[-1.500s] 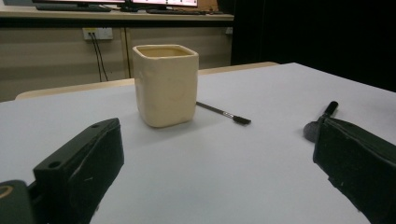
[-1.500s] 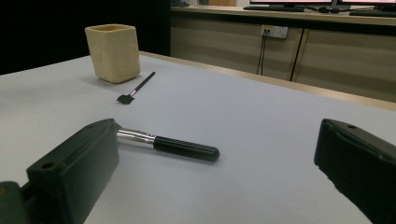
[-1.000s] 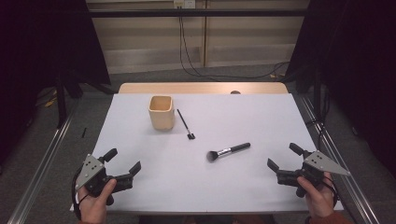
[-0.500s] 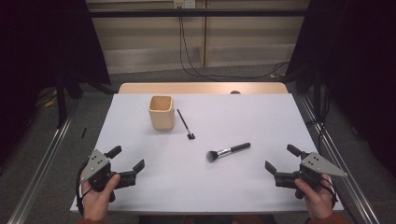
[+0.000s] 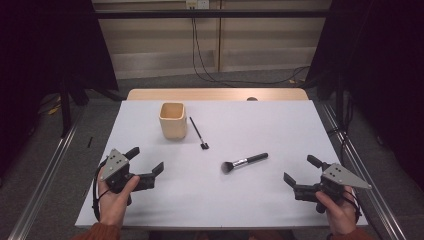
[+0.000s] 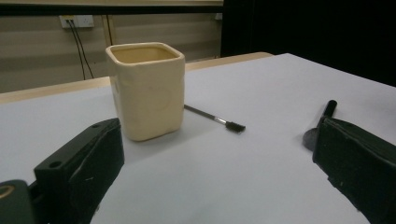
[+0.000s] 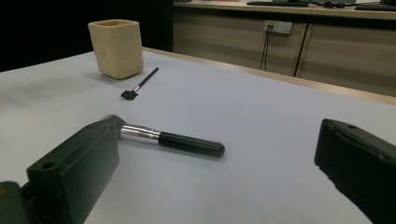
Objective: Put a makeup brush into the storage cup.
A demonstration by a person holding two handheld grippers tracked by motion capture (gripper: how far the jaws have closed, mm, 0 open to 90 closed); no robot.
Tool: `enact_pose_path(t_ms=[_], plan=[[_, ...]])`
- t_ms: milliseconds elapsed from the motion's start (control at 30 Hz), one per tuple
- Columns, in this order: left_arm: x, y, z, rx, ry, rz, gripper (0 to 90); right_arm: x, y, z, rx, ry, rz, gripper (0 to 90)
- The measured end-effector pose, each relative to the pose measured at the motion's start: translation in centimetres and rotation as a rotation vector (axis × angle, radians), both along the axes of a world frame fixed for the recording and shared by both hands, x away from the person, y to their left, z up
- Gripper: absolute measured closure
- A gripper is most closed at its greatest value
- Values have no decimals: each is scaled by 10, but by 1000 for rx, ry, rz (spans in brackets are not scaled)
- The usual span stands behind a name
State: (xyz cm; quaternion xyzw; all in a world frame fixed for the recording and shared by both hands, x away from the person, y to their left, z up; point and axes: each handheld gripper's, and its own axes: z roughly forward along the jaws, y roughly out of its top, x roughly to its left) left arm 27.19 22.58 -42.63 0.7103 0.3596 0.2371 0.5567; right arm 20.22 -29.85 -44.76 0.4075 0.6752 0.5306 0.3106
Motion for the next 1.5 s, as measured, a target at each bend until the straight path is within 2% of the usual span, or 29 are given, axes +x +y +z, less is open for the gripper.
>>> enact_pose_path(t_ms=[233, 467, 633, 1000, 1067, 1300, 1433, 1500], plan=[[11, -11, 3, -5, -8, 0, 22, 1, 0, 0, 0, 1, 4, 0], [22, -28, 6, -5, -3, -31, 22, 3, 1, -1, 4, 6, 14, 0], [33, -38, 9, 2, -11, -34, 22, 3, 2, -1, 3, 7, 14, 0], [49, -56, 11, 16, 0, -65, 21, 3, 2, -1, 1, 8, 17, 0], [51, -58, 12, 5, -1, -62, 20, 3, 2, -1, 1, 9, 17, 0], [60, -70, 13, 34, 5, -73, 17, 3, 2, -1, 2, 9, 16, 0], [62, -75, 14, 29, 1, -79, 16, 3, 2, -1, 1, 10, 17, 0], [65, -78, 13, 13, 4, -76, 16, 3, 2, -1, 3, 10, 17, 0]])
